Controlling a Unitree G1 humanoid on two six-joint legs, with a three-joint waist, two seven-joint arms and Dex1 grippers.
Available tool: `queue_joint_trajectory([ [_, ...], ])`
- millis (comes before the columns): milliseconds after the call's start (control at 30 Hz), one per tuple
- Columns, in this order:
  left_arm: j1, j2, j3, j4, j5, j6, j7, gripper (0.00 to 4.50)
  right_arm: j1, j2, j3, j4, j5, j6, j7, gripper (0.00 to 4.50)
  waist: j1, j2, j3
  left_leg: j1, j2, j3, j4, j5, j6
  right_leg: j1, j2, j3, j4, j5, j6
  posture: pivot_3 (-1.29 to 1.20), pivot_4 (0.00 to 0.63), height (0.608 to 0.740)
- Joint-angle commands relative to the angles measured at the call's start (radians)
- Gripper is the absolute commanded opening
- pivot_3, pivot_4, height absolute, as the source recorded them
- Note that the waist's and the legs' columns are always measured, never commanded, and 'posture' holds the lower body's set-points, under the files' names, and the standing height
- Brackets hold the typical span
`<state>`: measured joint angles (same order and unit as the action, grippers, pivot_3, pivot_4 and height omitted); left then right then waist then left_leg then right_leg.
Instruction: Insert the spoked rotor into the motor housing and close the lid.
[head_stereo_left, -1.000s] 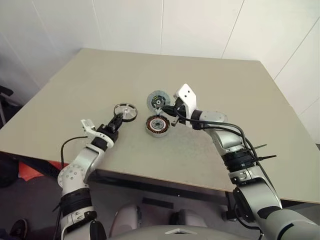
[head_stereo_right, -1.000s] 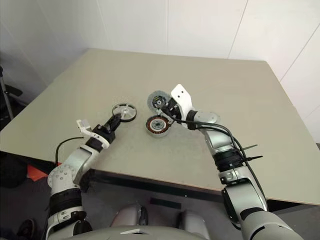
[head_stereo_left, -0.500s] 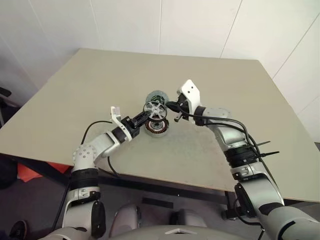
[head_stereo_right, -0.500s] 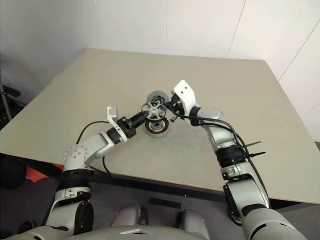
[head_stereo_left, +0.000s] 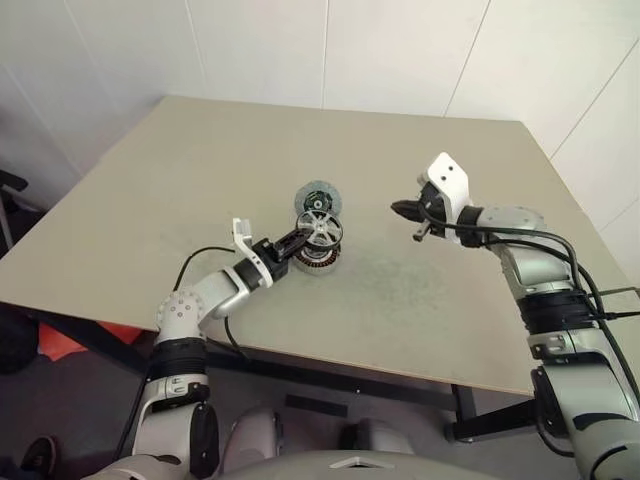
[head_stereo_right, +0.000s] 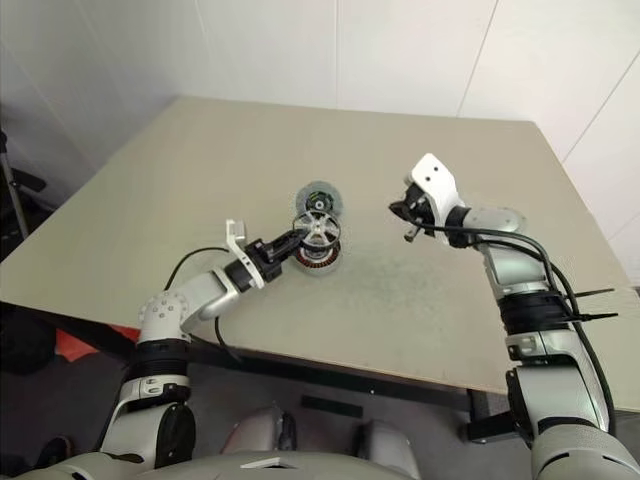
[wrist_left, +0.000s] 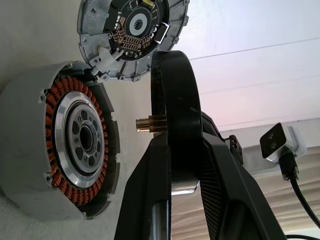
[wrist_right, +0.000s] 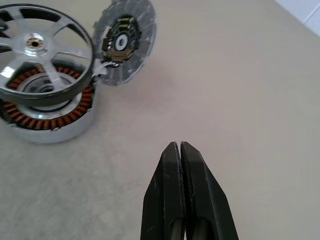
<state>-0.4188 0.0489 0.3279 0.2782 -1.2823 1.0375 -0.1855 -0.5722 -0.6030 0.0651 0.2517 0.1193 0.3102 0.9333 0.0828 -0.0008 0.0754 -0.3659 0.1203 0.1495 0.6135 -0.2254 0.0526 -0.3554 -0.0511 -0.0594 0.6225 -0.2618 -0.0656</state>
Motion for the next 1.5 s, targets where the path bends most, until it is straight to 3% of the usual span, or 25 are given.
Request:
queue_joint_trajectory([
  [33,-0.013,-0.008,0.000,0.002,0.021,-0.004,-0.025,0.68,0.009,0.002,0.005,-0.078,0.018,0.011,0.008,0.00,0.000,0.000,0.000,0.000,0.000,0.000,0.000,0.000,0.001,0.000,0.000,0.000,0.000,0.000,0.000,0.00,0.000,0.740],
  [600,-0.022,-0.028,-0.003,0.043,0.142,-0.025,-0.057,0.68,-0.018,0.050,0.008,-0.061,0.009,0.008,-0.040,0.00,0.013,0.000,0.000,0.000,0.000,0.000,0.001,0.000,0.001,0.000,0.000,0.000,0.000,0.000,0.000,0.00,0.000,0.740],
  [633,-0.022,-0.030,-0.004,0.042,0.149,-0.026,-0.063,1.20,-0.018,0.053,0.010,-0.060,0.008,0.004,-0.042,0.00,0.013,0.000,0.000,0.000,0.000,0.000,0.001,0.000,0.001,0.000,0.000,0.000,0.000,0.000,0.000,0.00,0.000,0.740],
  [800,-0.022,-0.037,0.019,0.033,0.132,-0.002,-0.047,2.56,-0.019,0.066,0.011,-0.060,0.009,0.000,-0.046,0.00,0.015,0.000,0.000,0.001,0.000,0.000,0.001,0.000,0.001,0.001,0.000,0.000,0.001,0.000,0.000,0.00,0.000,0.740],
  [1300,0.131,0.080,0.137,-0.231,-0.034,0.095,0.052,2.56,-0.035,0.099,0.023,-0.030,0.005,-0.018,-0.063,0.00,0.015,0.001,0.000,-0.001,0.000,0.000,0.001,0.001,0.001,-0.001,-0.001,-0.001,0.001,0.000,0.000,0.00,0.000,0.740],
  [1500,0.179,0.104,0.074,-0.347,0.105,-0.031,0.021,2.56,0.003,0.139,0.060,-0.090,0.024,0.033,-0.048,0.00,0.013,0.001,0.000,0.000,0.000,0.000,0.001,0.001,0.001,0.000,-0.001,-0.001,0.001,0.000,0.000,0.00,0.000,0.740],
])
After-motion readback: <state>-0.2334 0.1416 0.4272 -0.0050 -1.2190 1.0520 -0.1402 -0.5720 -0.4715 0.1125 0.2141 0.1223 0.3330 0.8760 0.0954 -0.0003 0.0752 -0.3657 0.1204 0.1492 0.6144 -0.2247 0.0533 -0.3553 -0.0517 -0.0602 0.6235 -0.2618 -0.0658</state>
